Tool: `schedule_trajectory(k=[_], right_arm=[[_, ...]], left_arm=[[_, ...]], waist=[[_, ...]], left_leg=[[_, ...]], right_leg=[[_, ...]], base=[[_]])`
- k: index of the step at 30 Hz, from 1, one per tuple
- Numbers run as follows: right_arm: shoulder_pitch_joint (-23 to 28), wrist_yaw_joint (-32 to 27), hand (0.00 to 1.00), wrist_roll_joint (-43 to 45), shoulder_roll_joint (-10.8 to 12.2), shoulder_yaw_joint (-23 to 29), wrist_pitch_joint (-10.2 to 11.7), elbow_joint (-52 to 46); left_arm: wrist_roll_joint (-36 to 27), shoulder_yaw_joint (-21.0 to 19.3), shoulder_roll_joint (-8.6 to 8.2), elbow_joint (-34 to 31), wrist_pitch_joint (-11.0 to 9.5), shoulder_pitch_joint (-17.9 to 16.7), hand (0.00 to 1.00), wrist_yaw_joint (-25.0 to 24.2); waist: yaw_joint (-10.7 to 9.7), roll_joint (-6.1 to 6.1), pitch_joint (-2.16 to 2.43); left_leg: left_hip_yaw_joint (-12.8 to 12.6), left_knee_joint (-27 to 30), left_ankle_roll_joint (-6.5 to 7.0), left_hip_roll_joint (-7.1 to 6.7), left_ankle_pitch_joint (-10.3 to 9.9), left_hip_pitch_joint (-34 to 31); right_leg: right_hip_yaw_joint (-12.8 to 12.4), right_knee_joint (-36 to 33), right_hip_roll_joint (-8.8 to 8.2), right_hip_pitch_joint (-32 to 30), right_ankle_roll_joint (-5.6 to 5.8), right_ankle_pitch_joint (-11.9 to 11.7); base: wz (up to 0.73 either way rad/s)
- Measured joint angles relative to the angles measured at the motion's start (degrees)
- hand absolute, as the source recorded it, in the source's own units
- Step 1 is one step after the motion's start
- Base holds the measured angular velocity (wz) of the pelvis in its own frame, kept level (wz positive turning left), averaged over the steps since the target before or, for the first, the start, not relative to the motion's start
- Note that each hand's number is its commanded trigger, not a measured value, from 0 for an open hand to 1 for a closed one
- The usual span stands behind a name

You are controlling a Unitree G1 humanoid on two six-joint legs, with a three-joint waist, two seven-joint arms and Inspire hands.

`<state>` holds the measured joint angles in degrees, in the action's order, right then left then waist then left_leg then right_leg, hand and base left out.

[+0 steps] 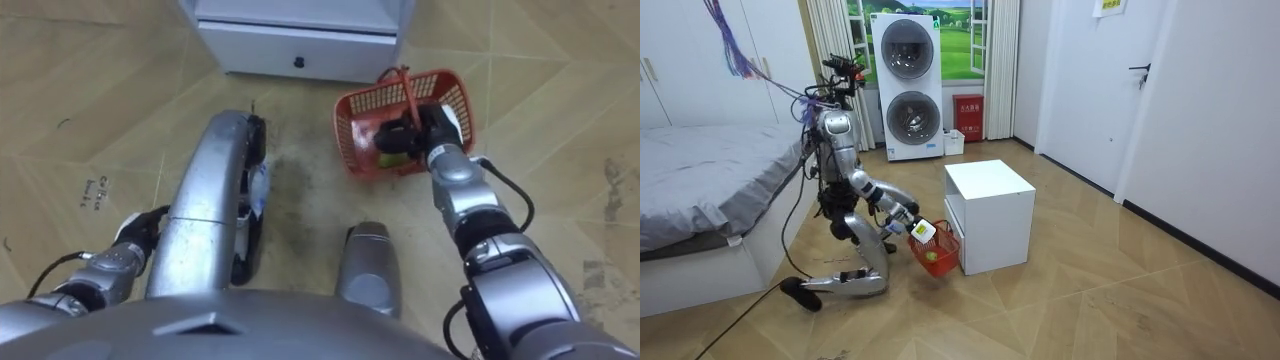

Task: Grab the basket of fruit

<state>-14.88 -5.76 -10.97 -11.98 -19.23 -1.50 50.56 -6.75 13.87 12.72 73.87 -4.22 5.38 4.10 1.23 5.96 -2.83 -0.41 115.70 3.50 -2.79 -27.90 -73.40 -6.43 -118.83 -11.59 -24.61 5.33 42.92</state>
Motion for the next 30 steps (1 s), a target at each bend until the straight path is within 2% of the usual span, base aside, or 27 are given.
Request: schedule_trajectory(k=[1, 2, 3, 4, 5, 6, 7, 8, 9, 10, 11, 12, 15, 17, 19, 20, 21, 24, 28, 30], right_arm=[[0.6, 0.0, 1.0, 0.5, 0.4, -0.3, -0.3, -0.4], [3.2, -0.1, 1.0, 0.5, -1.4, 0.6, -1.2, -3.9], [4.7, -0.4, 1.0, 0.5, -3.8, 0.9, -2.0, -6.5], [4.5, -0.6, 1.0, 0.6, -3.7, 1.2, -2.4, -7.0], [4.9, -0.9, 1.0, 1.7, -2.8, 2.4, -2.9, -9.0], [4.9, -0.8, 1.0, 2.6, -1.8, 2.5, -2.7, -10.8], [5.4, -0.6, 1.0, 3.5, -1.3, 2.5, -2.1, -11.9], [6.0, -0.6, 1.0, 4.4, -1.3, 2.5, -2.0, -12.7], [7.6, -0.7, 1.0, 6.3, -1.5, 2.5, -1.9, -15.1], [8.8, -0.7, 1.0, 6.9, -1.7, 2.5, -1.8, -16.7], [11.2, -0.9, 1.0, 7.1, -2.3, 2.6, -1.7, -19.8], [13.1, -1.1, 1.0, 7.0, -3.3, 2.7, -1.6, -23.4], [16.0, -0.9, 1.0, 7.6, -4.7, 4.4, -1.1, -27.8], [16.7, -0.6, 1.0, 8.3, -4.7, 5.3, -1.0, -29.5], [17.7, -0.4, 1.0, 8.5, -4.7, 5.5, -0.5, -31.8], [18.5, -0.2, 1.0, 8.9, -4.5, 5.5, 0.4, -32.6], [19.1, 0.1, 1.0, 9.1, -4.4, 5.5, 0.9, -33.4], [19.8, 0.9, 1.0, 9.1, -4.2, 5.4, 1.5, -34.5], [20.6, 2.8, 1.0, 9.0, -4.1, 5.4, 1.5, -36.8], [20.8, 4.2, 1.0, 8.9, -4.2, 5.5, 1.5, -39.6]], left_arm=[[0.2, -0.2, 0.17, 0.3, 0.0, -0.6, 0.0, 0.0], [0.2, 0.0, -0.46, -0.2, -0.1, -0.1, 0.0, -0.1], [0.0, 0.3, -1.23, -1.5, -0.3, -0.1, 0.0, 0.0], [-0.1, 0.1, -1.22, -1.8, -0.1, -0.1, 0.0, 0.2], [-0.5, -0.3, -0.89, -2.3, 0.1, 0.1, 0.0, 0.9], [-1.8, -0.7, -0.16, -2.7, 0.0, 0.4, 0.0, 1.8], [-1.7, -1.8, 0.11, -2.4, 0.0, 0.4, 0.0, 2.7], [-1.6, -2.6, 0.2, -2.1, -0.1, 0.2, 0.0, 3.1], [-1.5, -3.9, 0.8, -2.3, -0.5, -0.6, 0.0, 4.2], [-1.5, -4.4, 1.32, -2.6, -0.8, -1.0, 0.0, 4.4], [-1.7, -5.0, 2.4, -2.6, -0.8, -1.4, 0.0, 4.6], [-1.8, -4.9, 3.31, -3.0, -0.7, -1.4, 0.0, 5.0], [-1.8, -6.4, 3.44, -6.4, 0.0, -2.9, 0.0, 5.7], [-1.8, -7.0, 3.39, -9.1, 0.0, -4.7, 0.0, 5.7], [-1.8, -7.1, 3.38, -10.9, -0.1, -6.0, 0.0, 5.8], [-1.8, -7.1, 3.31, -11.2, -0.3, -6.9, 0.0, 5.8], [-1.8, -7.0, 3.3, -11.2, -0.4, -8.0, 0.0, 5.8], [-1.9, -7.0, 3.26, -10.6, -0.4, -9.4, 0.0, 5.9], [-2.0, -7.2, 3.35, -9.0, -0.3, -8.8, 0.0, 5.9], [-2.6, -7.3, 3.32, -9.2, -0.1, -8.2, 0.0, 5.9]], waist=[[0.3, -0.07, -0.28], [0.1, 0.92, -0.36], [0.2, -0.1, 1.0], [0.8, -0.34, 1.25], [1.2, -0.85, 1.36], [1.2, -0.57, 1.29], [0.9, -0.5, 1.26], [0.9, -0.48, 1.26], [0.8, -0.43, 1.3], [0.7, -0.44, 1.33], [0.5, -0.36, 1.39], [0.2, -0.12, 1.43], [-0.2, -0.07, 1.42], [0.4, 0.02, 1.74], [0.6, 0.42, 1.92], [0.7, 0.76, 2.12], [0.7, 0.97, 2.14], [0.7, 1.59, 2.1], [0.6, 1.9, 2.16], [0.4, 1.98, 2.12]], left_leg=[[-1.8, -0.2, 0.59, -0.76, 0.3, -0.7], [-9.7, -11.1, 2.17, -3.43, -2.4, -1.8], [-14.5, -20.1, 7.74, -3.84, -0.7, -2.0], [-14.8, -20.8, 9.11, -3.35, -1.2, -1.3], [-14.8, -24.7, 9.94, -2.29, -2.2, 0.6], [-14.6, -30.8, 9.99, -1.6, -1.4, 3.9], [-14.1, -37.6, 9.43, -1.4, -0.1, 8.7], [-13.8, -40.8, 9.16, -1.33, 0.5, 11.3], [-13.0, -46.9, 8.55, -1.24, 1.9, 16.4], [-12.6, -49.7, 8.26, -1.07, 2.6, 18.5], [-11.6, -53.8, 7.46, -0.84, 3.8, 21.8], [-11.4, -57.0, 7.28, -0.6, 5.0, 23.9], [-11.6, -59.9, 7.5, -0.69, 5.7, 28.1], [-11.8, -60.9, 7.19, -0.64, 5.8, 29.2], [-11.9, -62.8, 7.16, -0.69, 7.2, 29.7], [-12.0, -64.2, 7.02, -0.71, 8.1, 30.4], [-12.0, -65.4, 6.91, -0.68, 9.0, 31.2], [-12.0, -67.9, 6.16, -0.37, 10.8, 33.1], [-12.0, -70.6, 5.31, 0.31, 13.5, 34.3], [-12.0, -72.7, 4.93, 0.36, 15.8, 34.9]], right_leg=[[-0.3, 2.3, -0.04, 2.1, 0.06, 0.0], [-0.9, 6.7, -0.99, 5.1, 0.18, 0.0], [-1.7, 10.9, 0.27, 6.9, 0.34, 0.0], [-1.3, 13.4, 0.35, 7.2, 0.72, -0.3], [-0.6, 20.5, 0.8, 7.2, 1.08, -1.3], [-0.7, 27.6, 0.62, 7.6, 1.01, -1.8], [0.1, 33.8, 0.08, 8.6, 1.47, -2.1], [0.7, 36.6, -0.27, 9.3, 1.63, -2.4], [2.9, 42.7, -0.37, 10.9, 0.94, -3.5], [3.9, 45.7, -0.2, 11.5, 0.7, -4.4], [5.8, 50.9, 0.27, 11.9, 0.4, -6.2], [8.1, 54.0, 0.68, 11.5, 0.38, -7.6], [12.3, 59.0, 0.89, 11.5, 0.57, -9.3], [13.0, 59.8, 0.78, 11.9, 0.23, -10.0], [13.2, 61.8, 0.58, 12.4, 0.24, -10.0], [13.3, 63.4, 0.52, 13.1, 0.29, -10.0], [14.3, 65.4, 0.37, 14.2, 0.28, -10.0], [14.6, 69.1, 0.84, 16.4, 0.25, -10.0], [14.5, 72.3, 1.93, 17.7, -0.22, -9.6], [14.6, 73.4, 2.17, 17.9, -0.74, -8.9]], base=[[-0.16], [0.36], [0.45], [0.0], [-0.44], [-0.72], [-0.74], [-0.82], [-0.59], [-0.65], [-0.46], [-0.33], [-0.07], [-0.12], [-0.05], [0.0], [0.0], [-0.05], [-0.02], [0.0]])
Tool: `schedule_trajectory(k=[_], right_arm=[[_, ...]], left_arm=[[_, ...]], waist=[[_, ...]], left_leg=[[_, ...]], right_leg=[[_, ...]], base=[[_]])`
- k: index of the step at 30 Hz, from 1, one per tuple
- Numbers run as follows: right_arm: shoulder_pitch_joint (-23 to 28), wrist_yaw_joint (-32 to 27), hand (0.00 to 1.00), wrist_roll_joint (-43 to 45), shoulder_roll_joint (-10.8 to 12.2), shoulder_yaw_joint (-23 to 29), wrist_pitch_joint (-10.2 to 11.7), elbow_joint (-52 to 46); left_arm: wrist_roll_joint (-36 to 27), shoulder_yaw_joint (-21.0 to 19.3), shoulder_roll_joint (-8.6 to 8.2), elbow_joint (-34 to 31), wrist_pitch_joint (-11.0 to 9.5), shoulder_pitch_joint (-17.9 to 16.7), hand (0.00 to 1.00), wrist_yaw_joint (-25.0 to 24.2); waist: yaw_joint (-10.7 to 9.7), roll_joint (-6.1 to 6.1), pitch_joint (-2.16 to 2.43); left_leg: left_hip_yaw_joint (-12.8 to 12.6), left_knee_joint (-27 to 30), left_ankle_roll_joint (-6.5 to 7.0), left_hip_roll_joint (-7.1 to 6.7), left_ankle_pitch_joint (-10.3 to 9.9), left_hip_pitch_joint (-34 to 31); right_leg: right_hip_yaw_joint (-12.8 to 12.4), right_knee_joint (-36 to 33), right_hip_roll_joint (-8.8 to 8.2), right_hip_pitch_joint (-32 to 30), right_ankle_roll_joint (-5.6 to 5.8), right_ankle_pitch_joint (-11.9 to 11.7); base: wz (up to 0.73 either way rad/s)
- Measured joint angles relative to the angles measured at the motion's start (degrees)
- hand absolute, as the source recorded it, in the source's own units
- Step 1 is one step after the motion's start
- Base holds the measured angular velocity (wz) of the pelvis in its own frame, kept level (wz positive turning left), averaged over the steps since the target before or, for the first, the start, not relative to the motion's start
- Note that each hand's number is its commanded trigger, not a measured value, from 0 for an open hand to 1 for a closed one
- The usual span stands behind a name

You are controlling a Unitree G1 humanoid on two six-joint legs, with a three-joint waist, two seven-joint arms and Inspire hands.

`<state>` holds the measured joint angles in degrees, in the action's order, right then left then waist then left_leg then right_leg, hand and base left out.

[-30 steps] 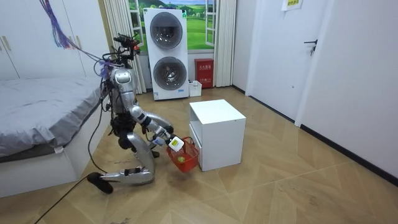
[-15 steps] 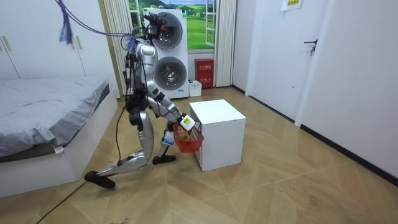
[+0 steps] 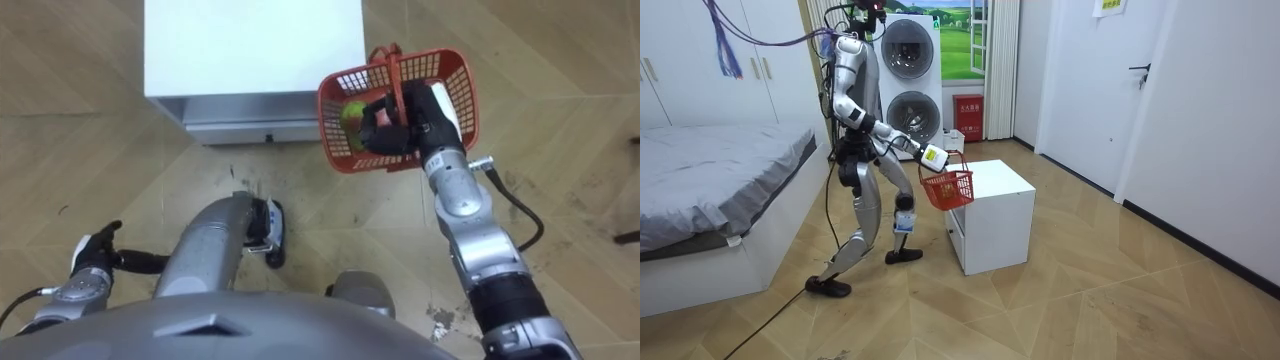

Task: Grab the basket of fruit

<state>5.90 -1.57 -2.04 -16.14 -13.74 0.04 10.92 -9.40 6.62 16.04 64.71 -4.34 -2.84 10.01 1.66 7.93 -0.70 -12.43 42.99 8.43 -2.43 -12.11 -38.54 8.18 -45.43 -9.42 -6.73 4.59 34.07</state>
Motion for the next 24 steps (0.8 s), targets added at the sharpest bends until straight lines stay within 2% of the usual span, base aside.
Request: schedule_trajectory(k=[4, 6, 7, 9, 10, 11, 12, 13, 14, 15, 16, 19, 20, 21, 22, 23, 24], right_arm=[[0.5, 1.5, 1.0, -0.1, 0.0, 0.0, 0.0, -2.9], [1.0, 1.9, 1.0, -0.2, -0.1, 0.3, 0.0, -3.9], [1.1, 1.9, 1.0, -0.2, -0.1, 0.5, 0.0, -3.9], [1.8, 2.2, 1.0, 0.1, 0.1, 1.4, 0.0, -3.8], [2.1, 2.2, 1.0, 0.0, 0.0, 1.4, 0.0, -3.8], [2.6, 2.5, 1.0, -0.1, 0.0, 1.5, 0.1, -4.0], [2.9, 2.9, 1.0, -0.1, -0.2, 1.5, 0.1, -4.1], [3.3, 3.0, 1.0, 0.0, -0.2, 1.6, 0.1, -4.1], [3.5, 3.3, 1.0, 0.0, -0.1, 1.5, 0.0, -4.2], [3.5, 3.4, 1.0, -0.1, -0.2, 1.6, 0.0, -4.9], [3.5, 3.5, 1.0, -0.1, -0.3, 1.6, 0.0, -5.4], [3.3, 3.6, 1.0, 0.0, 0.2, 1.6, 0.2, -7.4], [2.8, 3.6, 1.0, -0.2, 0.4, 1.5, 0.2, -7.7], [2.6, 3.6, 1.0, -0.1, 0.2, 1.5, 0.2, -8.4], [2.2, 3.6, 1.0, -0.1, 0.1, 1.6, 0.3, -8.8], [1.0, 3.7, 1.0, 0.0, 0.2, 1.5, 0.3, -8.8], [0.7, 3.6, 1.0, 0.1, 0.2, 1.5, 0.4, -8.8]], left_arm=[[0.0, 0.0, -0.06, 0.1, -0.1, 0.9, 0.0, 0.0], [0.0, 0.0, -0.08, 0.5, -0.2, 0.5, 0.0, -0.3], [0.0, 0.0, -0.12, 0.5, -0.2, 0.4, 0.0, -0.4], [0.0, 0.0, -0.05, 0.5, -0.2, -0.9, 0.0, -0.5], [0.1, 0.0, 0.0, 0.6, -0.2, -1.2, 0.0, -0.5], [0.2, 0.0, 0.04, 0.7, -0.1, -1.6, 0.0, -0.5], [0.4, 0.2, 0.02, 0.7, 0.0, -2.3, 0.0, -0.5], [0.4, 0.3, 0.02, 0.8, 0.1, -2.9, 0.0, -0.5], [0.4, 0.3, 0.01, 1.4, 0.2, -4.0, 0.0, -0.5], [0.7, 0.3, -0.09, 2.2, 0.4, -4.7, 0.0, -0.6], [1.3, 0.3, -0.14, 2.3, 0.7, -4.9, 0.0, -0.6], [2.9, 0.2, -0.15, 1.7, 1.0, -5.3, 0.0, -0.5], [3.5, 0.1, -0.13, 1.1, 1.0, -5.2, 0.0, -0.4], [3.7, 0.1, -0.11, 0.4, 1.0, -4.9, 0.0, -0.4], [3.7, 0.1, -0.14, 0.4, 0.8, -4.4, 0.0, -0.4], [3.6, 0.1, -0.16, 0.4, 0.8, -3.1, 0.0, -0.4], [3.6, -0.2, -0.15, 0.4, 0.5, -1.8, 0.0, -0.2]], waist=[[0.6, 0.04, -0.01], [0.5, -0.18, -0.1], [0.4, -0.47, -0.14], [0.5, -1.59, -0.43], [0.8, -1.61, -0.44], [1.7, -1.67, -0.44], [1.8, -2.09, -0.56], [1.9, -2.71, -0.55], [2.2, -2.45, -0.11], [2.7, -2.68, -0.17], [3.0, -2.8, -0.16], [3.6, -3.3, -0.18], [3.8, -3.06, 0.0], [3.8, -2.69, 0.29], [3.7, -2.82, 0.27], [3.3, -3.32, -0.1], [3.2, -4.0, -0.2]], left_leg=[[-0.1, -3.6, -1.0, 0.81, 3.6, 1.3], [0.1, -7.2, -1.44, 1.15, 7.1, 2.2], [0.3, -7.9, -1.61, 1.36, 8.0, 2.3], [1.7, -12.1, -2.75, 1.81, 11.7, 3.6], [1.7, -13.5, -3.03, 1.85, 12.9, 4.2], [1.7, -16.2, -5.06, 1.74, 15.0, 5.2], [1.7, -15.9, -6.82, 2.75, 15.0, 5.2], [1.2, -13.6, -7.03, 3.4, 13.7, 5.1], [0.4, -9.8, -7.05, 4.56, 10.3, 5.9], [-0.1, -8.3, -7.1, 5.47, 8.1, 6.9], [-0.4, -8.3, -6.85, 5.49, 7.9, 7.1], [-0.9, -8.8, -4.59, 4.44, 6.6, 8.2], [-1.3, -9.0, -3.48, 3.8, 5.8, 8.9], [-1.7, -9.5, -3.47, 2.53, 4.2, 9.5], [-1.8, -9.4, -3.24, 2.18, 3.4, 9.6], [-2.1, -9.0, -2.67, 1.6, 2.4, 10.3], [-2.6, -8.7, -2.04, 1.38, 1.4, 11.4]], right_leg=[[1.6, 3.5, 0.97, 1.0, -1.08, 0.9], [2.0, 6.6, 2.02, 1.8, -1.98, 1.3], [2.6, 7.0, 2.33, 1.8, -2.32, 1.2], [4.2, 7.8, 3.61, 1.5, -4.81, 0.0], [4.6, 7.8, 3.44, 1.3, -5.31, -0.3], [4.9, 7.9, 3.42, 0.7, -5.97, -0.7], [5.7, 8.3, 3.44, 0.8, -6.56, -0.8], [6.1, 8.3, 3.46, 0.9, -6.78, -0.7], [5.9, 8.3, 3.44, 1.1, -6.55, -1.0], [5.8, 8.8, 3.51, 1.8, -6.43, -1.2], [5.8, 9.0, 3.5, 2.1, -6.35, -1.3], [6.1, 11.9, 3.12, 4.5, -5.4, -1.7], [6.0, 13.1, 2.5, 5.5, -4.95, -2.0], [6.0, 13.5, 1.37, 6.2, -4.56, -2.0], [6.1, 12.2, 0.92, 6.1, -4.3, -2.1], [6.4, 6.1, -0.49, 4.0, -2.78, -3.6], [5.7, -2.0, -2.11, 1.0, -2.78, -7.6]], base=[[-0.1], [-0.03], [0.07], [0.11], [0.05], [0.07], [0.13], [0.18], [0.1], [0.0], [0.0], [0.09], [0.0], [0.0], [0.0], [0.07], [0.05]])
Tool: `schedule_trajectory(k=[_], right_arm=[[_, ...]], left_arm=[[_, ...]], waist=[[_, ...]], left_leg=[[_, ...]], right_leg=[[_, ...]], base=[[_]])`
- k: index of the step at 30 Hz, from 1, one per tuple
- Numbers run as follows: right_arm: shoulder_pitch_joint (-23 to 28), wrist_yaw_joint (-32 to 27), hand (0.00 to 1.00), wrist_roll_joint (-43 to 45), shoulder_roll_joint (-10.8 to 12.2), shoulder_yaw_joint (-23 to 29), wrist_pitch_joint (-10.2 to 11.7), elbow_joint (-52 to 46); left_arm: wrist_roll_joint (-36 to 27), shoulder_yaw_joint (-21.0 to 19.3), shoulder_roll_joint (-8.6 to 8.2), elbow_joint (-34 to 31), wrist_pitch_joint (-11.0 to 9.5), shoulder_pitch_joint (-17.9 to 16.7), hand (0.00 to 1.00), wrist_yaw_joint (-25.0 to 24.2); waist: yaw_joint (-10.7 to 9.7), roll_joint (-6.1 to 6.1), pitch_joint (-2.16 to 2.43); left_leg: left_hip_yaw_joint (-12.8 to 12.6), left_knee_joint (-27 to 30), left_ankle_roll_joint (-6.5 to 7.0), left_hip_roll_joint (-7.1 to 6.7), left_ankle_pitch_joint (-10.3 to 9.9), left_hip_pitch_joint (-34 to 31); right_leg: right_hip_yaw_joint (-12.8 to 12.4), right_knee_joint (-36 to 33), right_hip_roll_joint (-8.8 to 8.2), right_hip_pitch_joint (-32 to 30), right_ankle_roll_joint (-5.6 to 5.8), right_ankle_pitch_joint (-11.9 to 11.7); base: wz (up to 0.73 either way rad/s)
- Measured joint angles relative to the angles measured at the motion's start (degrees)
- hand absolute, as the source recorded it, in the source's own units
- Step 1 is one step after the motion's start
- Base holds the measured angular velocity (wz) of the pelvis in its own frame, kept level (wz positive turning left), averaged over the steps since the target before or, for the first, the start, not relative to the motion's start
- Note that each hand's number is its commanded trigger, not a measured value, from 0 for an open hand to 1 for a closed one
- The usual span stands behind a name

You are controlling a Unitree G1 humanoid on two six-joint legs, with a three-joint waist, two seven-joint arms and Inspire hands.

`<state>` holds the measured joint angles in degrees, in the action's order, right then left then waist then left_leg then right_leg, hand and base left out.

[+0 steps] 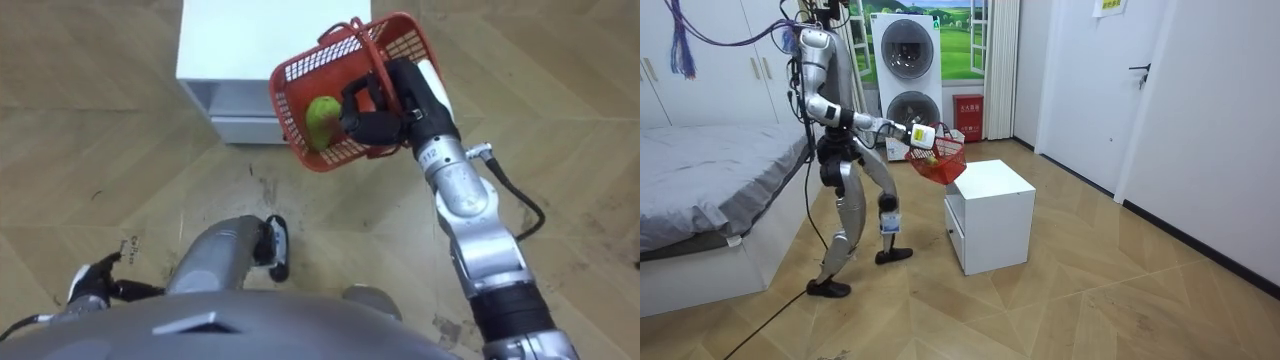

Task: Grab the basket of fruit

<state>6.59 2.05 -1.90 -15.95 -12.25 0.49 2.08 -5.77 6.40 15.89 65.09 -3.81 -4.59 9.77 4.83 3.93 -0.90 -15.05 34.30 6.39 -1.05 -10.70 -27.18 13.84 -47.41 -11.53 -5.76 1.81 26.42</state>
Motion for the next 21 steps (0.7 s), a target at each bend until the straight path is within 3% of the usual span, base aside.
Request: schedule_trajectory(k=[1, 3, 4, 5, 7, 8, 10, 11, 12, 13, 14, 15, 18, 21], right_arm=[[0.0, 0.1, 1.0, 0.1, 0.1, -0.1, 0.0, 0.0], [0.2, 0.5, 1.0, 0.5, 0.6, -0.2, 0.5, -0.1], [0.2, 0.5, 1.0, 0.7, 0.7, -0.1, 0.7, -0.3], [0.2, 0.6, 1.0, 0.7, 0.8, -0.1, 0.7, -1.5], [0.2, 0.5, 1.0, 0.1, 0.8, -0.1, 0.8, -3.0], [0.2, 0.4, 1.0, 0.0, 0.8, -0.1, 1.0, -3.1], [0.2, 0.1, 1.0, 0.0, 0.9, -0.2, 1.0, -3.0], [0.3, 0.0, 1.0, 0.0, 1.3, -0.3, 1.0, -3.0], [0.3, -0.1, 1.0, 0.0, 1.8, -0.3, 0.9, -3.0], [0.3, -0.1, 1.0, 0.0, 2.2, -0.4, 0.9, -3.0], [0.5, -0.3, 1.0, -0.1, 2.4, -0.5, 0.9, -3.0], [0.7, -0.3, 1.0, -0.2, 2.4, -0.7, 0.9, -3.1], [0.4, -0.5, 1.0, -0.4, 2.6, -0.9, 0.9, -3.9], [-0.1, -1.6, 1.0, -0.5, 2.4, -1.1, 0.9, -7.3]], left_arm=[[0.0, -0.4, 0.03, 0.0, -0.3, 0.6, 0.0, 0.3], [0.2, -1.4, 0.05, -0.5, -1.0, 1.4, 0.0, 1.2], [0.1, -1.4, 0.01, -1.2, -1.3, 1.3, 0.0, 1.3], [0.4, -1.4, -0.24, -2.3, -1.8, 1.8, 0.0, 1.3], [0.4, -0.9, -0.87, -1.7, -2.4, 2.3, 0.0, 1.3], [0.3, -0.1, -1.13, -0.9, -2.9, 3.1, 0.0, 1.3], [0.3, 0.6, -1.59, -0.7, -3.5, 3.2, 0.0, 1.1], [0.3, 0.8, -1.9, -0.5, -3.7, 2.9, 0.0, 0.8], [0.4, 1.0, -2.11, -0.2, -3.7, 2.3, 0.0, 0.7], [0.4, 1.0, -2.11, -0.1, -3.7, 2.0, 0.0, 0.7], [0.6, 0.8, -2.35, 0.9, -3.6, 1.2, 0.0, 0.5], [0.8, 0.3, -2.47, 1.3, -3.6, 0.2, 0.0, 0.2], [0.9, -2.1, -2.31, 2.3, -3.3, -1.7, 0.0, -0.3], [1.0, -2.1, -2.6, 3.5, -2.7, -2.6, 0.0, -0.3]], waist=[[0.0, -0.16, 0.03], [-0.3, -0.93, 0.18], [-0.4, -1.42, 0.03], [-0.4, -1.41, 0.2], [-0.9, -2.38, -0.11], [-1.5, -2.54, -0.06], [-1.2, -2.4, 0.0], [-1.2, -2.33, 0.0], [-1.1, -2.19, 0.08], [-0.9, -2.0, 0.2], [-0.9, -2.33, 0.37], [-0.7, -2.84, 0.52], [0.1, -3.1, 0.52], [0.4, -2.74, 0.53]], left_leg=[[-0.1, -0.1, 0.05, -0.08, -0.5, 0.9], [1.2, -2.7, 0.28, -0.68, -2.3, 5.9], [1.5, -3.6, 0.34, -0.72, -2.6, 7.1], [1.8, -5.8, 0.13, -0.63, -2.8, 9.2], [3.0, -8.7, -0.09, -0.53, -2.6, 11.9], [4.0, -10.3, -0.21, -0.5, -2.5, 13.5], [4.9, -12.5, -0.51, -0.43, -2.6, 15.9], [5.9, -13.5, -0.96, -0.46, -2.7, 17.4], [6.5, -14.3, -1.62, -0.46, -3.0, 18.8], [6.8, -14.3, -2.1, -0.46, -3.3, 19.3], [7.8, -14.1, -3.1, 0.05, -4.3, 20.3], [7.2, -14.4, -3.73, 1.49, -4.4, 21.3], [7.2, -16.9, -5.37, 3.66, -3.8, 23.4], [7.2, -21.1, -6.65, 4.39, -3.0, 25.8]], right_leg=[[-0.5, -3.2, -0.49, -1.2, -0.01, -2.5], [-2.6, -10.4, -0.48, -3.1, -0.14, -14.2], [-2.8, -11.4, -0.44, -3.5, -0.15, -15.4], [-3.3, -12.6, -0.38, -5.7, 0.56, -13.7], [-3.1, -10.7, 0.65, -9.0, 0.59, -10.7], [-4.2, -7.2, 1.64, -11.0, 0.57, -9.4], [-4.4, 1.3, 1.83, -13.3, 0.47, -9.2], [-4.4, 8.7, 1.87, -13.8, 0.44, -9.8], [-4.5, 16.8, 2.28, -13.2, 0.23, -12.6], [-5.0, 20.6, 2.59, -13.1, -0.08, -14.4], [-5.9, 22.8, 3.7, -12.2, 0.36, -19.1], [-5.2, 24.2, 4.75, -10.2, -0.18, -19.5], [-4.3, 29.2, 7.44, -5.7, -0.86, -19.9], [-4.2, 30.8, 8.85, -4.7, -0.99, -19.8]], base=[[0.0], [0.02], [-0.07], [-0.11], [0.1], [0.37], [0.35], [0.35], [0.34], [0.39], [0.29], [0.2], [0.1], [0.13]])
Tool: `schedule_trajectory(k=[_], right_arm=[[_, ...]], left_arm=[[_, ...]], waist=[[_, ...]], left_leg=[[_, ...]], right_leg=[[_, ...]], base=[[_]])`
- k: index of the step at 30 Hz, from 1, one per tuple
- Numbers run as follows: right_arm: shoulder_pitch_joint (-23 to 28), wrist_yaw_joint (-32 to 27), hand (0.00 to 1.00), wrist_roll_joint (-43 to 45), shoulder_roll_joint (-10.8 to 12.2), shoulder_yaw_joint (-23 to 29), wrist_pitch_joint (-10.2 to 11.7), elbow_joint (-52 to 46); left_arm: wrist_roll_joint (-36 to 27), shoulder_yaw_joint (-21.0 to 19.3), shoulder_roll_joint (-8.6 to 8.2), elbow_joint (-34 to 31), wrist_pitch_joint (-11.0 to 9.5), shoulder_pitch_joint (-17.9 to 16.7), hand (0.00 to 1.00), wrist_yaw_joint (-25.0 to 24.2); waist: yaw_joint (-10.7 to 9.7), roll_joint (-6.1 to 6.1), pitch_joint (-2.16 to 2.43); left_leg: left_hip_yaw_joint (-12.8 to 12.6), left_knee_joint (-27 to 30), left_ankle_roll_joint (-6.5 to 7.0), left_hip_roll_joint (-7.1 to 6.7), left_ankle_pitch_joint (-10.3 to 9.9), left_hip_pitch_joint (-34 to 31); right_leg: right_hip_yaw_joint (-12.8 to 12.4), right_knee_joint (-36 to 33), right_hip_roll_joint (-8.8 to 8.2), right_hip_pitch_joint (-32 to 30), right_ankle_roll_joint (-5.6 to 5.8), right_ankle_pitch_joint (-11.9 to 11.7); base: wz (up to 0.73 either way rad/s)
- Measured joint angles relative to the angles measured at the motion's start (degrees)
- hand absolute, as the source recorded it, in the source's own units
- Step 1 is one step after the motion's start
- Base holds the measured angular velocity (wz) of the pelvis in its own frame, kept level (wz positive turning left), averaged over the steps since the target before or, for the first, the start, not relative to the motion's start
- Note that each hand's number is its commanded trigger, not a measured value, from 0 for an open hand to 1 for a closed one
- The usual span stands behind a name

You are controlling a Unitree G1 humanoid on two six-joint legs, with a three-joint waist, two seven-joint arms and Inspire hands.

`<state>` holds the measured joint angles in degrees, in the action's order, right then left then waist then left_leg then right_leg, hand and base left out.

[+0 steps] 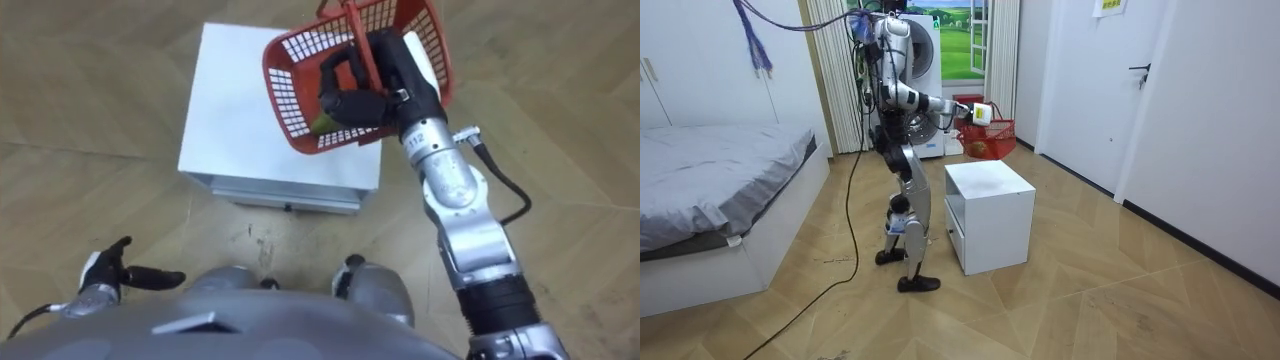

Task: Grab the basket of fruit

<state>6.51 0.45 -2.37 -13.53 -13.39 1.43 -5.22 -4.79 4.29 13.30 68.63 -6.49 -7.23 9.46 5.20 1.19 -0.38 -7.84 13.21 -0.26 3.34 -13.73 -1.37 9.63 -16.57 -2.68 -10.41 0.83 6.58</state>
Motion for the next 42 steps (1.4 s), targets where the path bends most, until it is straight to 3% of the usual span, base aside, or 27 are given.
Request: schedule_trajectory(k=[4, 11, 20, 22, 23, 24, 25, 26, 27, 28, 30, 32, 33, 34, 35, 36, 42], right_arm=[[-1.3, -1.1, 1.0, -0.4, 0.1, -1.2, 1.1, -1.0], [-1.3, -0.9, 1.0, -3.1, 0.0, -2.3, 1.6, 0.9], [-1.7, 0.5, 1.0, -2.4, 0.4, -5.6, 1.7, 11.1], [-1.7, 1.0, 1.0, -2.4, 0.7, -6.8, 1.6, 14.1], [-1.6, 1.0, 1.0, -2.4, 1.7, -7.0, 1.6, 16.1], [-1.4, 1.0, 1.0, -2.4, 1.5, -6.6, 1.5, 17.2], [-1.5, 1.0, 1.0, -2.3, 1.5, -6.2, 1.4, 17.6], [-1.4, 1.1, 1.0, -1.4, 2.1, -5.9, 0.4, 18.2], [-1.0, 2.0, 1.0, -0.7, 2.6, -6.4, 0.3, 18.4], [-0.9, 2.4, 1.0, -0.5, 2.6, -6.9, 0.5, 18.4], [-1.0, 3.2, 1.0, -0.7, 2.8, -7.9, 0.7, 18.5], [-1.0, 3.1, 1.0, -1.2, 2.7, -7.8, 1.0, 19.2], [-0.9, 3.0, 0.71, -1.6, 2.7, -7.9, 1.0, 20.4], [-0.9, 3.0, 0.6, -1.6, 2.7, -7.9, 1.0, 20.9], [-0.9, 3.2, 0.06, -1.6, 2.7, -7.9, 1.0, 21.6], [-0.9, 3.5, 0.0, -1.7, 2.7, -7.8, 1.0, 22.0], [-0.8, 5.3, 0.0, -1.7, 2.8, -7.8, 1.0, 22.5]], left_arm=[[0.1, 0.0, -0.38, 0.7, 0.2, -0.1, 0.0, 0.0], [0.1, 0.0, -1.01, 0.0, 0.9, 0.0, 0.0, 0.0], [1.1, 0.4, -0.79, -1.4, 2.6, 0.5, 0.0, -1.7], [1.0, 0.4, -0.76, -1.4, 3.0, 0.1, 0.0, -2.2], [1.1, 0.4, -0.87, -2.0, 3.0, 0.0, 0.0, -2.6], [1.6, 0.5, -1.17, -3.0, 2.9, 0.3, 0.0, -2.9], [2.1, 0.5, -1.14, -4.0, 2.9, 0.3, 0.0, -3.0], [2.3, 0.5, -0.68, -4.5, 2.7, 0.3, 0.0, -2.9], [2.7, 0.5, -0.59, -3.8, 2.8, 0.2, 0.0, -2.8], [3.2, 0.5, -0.61, -3.3, 2.9, 0.1, 0.0, -2.8], [5.2, 0.5, -0.93, -1.8, 3.3, -0.1, 0.0, -2.8], [5.7, 0.5, -1.53, -1.6, 3.5, -0.1, 0.0, -2.8], [5.7, 0.5, -1.53, -1.7, 3.6, -0.1, 0.0, -2.7], [5.7, 0.4, -1.51, -1.7, 3.6, 0.0, 0.0, -2.6], [5.7, 0.4, -1.55, -1.8, 3.6, 0.0, 0.0, -2.4], [5.9, 0.4, -1.58, -1.8, 3.6, 0.0, 0.0, -2.3], [9.2, 0.5, -1.61, -1.0, 4.8, -0.3, 0.0, -2.3]], waist=[[0.2, 0.76, -0.1], [1.0, 2.34, 0.02], [1.4, 2.18, -0.21], [1.1, 2.54, -0.26], [0.8, 3.44, -0.84], [0.0, 3.09, -0.67], [-0.1, 2.7, -0.59], [1.5, 3.66, -0.45], [2.6, 3.44, -0.65], [3.1, 3.34, -0.71], [3.2, 2.86, -0.78], [2.8, 1.76, -1.28], [2.8, 1.49, -1.18], [2.8, 1.44, -1.18], [2.8, 1.32, -1.11], [2.7, 1.25, -1.04], [2.4, 1.71, -0.66]], left_leg=[[0.1, -2.3, -0.49, 0.4, 0.3, 1.8], [0.2, -2.5, -0.49, -0.03, 0.3, 3.0], [0.2, -2.2, -0.49, 0.07, 0.3, 0.9], [-0.1, 0.9, -0.61, -0.14, 0.3, -1.1], [-0.2, 7.5, -1.06, -0.42, -0.7, -5.8], [1.0, 3.6, -1.17, -0.64, 0.3, -9.8], [0.7, 1.2, 1.17, -0.25, 3.3, -12.0], [-2.3, 2.1, 0.92, -0.15, 3.9, -12.4], [-2.5, 2.2, 0.94, -0.22, 3.9, -12.3], [-2.4, 2.3, 0.94, -0.26, 3.9, -12.1], [0.8, 2.2, 0.9, -0.86, 3.9, -12.0], [0.9, 1.8, 0.9, -1.23, 3.9, -12.0], [0.9, 1.4, 0.89, -1.19, 3.9, -12.1], [0.9, 1.4, 0.89, -1.18, 3.9, -12.2], [0.9, 1.3, 0.83, -1.15, 3.9, -12.3], [0.9, 1.3, 0.79, -1.11, 4.0, -12.4], [1.0, 1.7, 0.72, -1.03, 4.0, -12.5]], right_leg=[[0.1, 2.0, 1.1, 2.0, -0.07, 0.0], [0.2, 4.1, 0.84, 4.4, -0.07, 0.0], [1.5, 5.3, 0.73, 3.4, -0.03, 0.0], [0.0, 6.7, -0.17, 4.2, -0.16, -0.3], [-4.8, 7.8, -1.62, 4.7, 0.24, -0.7], [-6.5, 7.9, -2.05, 4.0, 0.63, -0.7], [-6.3, 7.5, -2.0, 3.1, 1.3, -0.3], [-5.9, 6.5, -2.43, 1.4, 2.44, 0.5], [-4.0, 6.9, -2.25, 1.3, 2.56, 0.3], [-3.1, 7.0, -2.2, 1.3, 2.52, 0.2], [0.0, 7.2, -2.35, 1.9, 2.22, -0.2], [0.3, 7.0, -2.32, 2.0, 2.26, -0.2], [0.5, 6.9, -2.27, 1.7, 2.43, -0.1], [0.6, 6.9, -2.27, 1.6, 2.51, -0.1], [0.8, 6.8, -2.26, 1.3, 2.57, 0.0], [1.4, 6.8, -2.26, 1.2, 2.56, 0.0], [2.2, 5.8, -2.28, 1.1, 2.55, 0.0]], base=[[0.08], [0.06], [0.07], [0.19], [0.65], [0.81], [0.49], [0.06], [-0.21], [-0.18], [-0.09], [0.02], [0.0], [-0.05], [0.0], [0.0], [0.01]])
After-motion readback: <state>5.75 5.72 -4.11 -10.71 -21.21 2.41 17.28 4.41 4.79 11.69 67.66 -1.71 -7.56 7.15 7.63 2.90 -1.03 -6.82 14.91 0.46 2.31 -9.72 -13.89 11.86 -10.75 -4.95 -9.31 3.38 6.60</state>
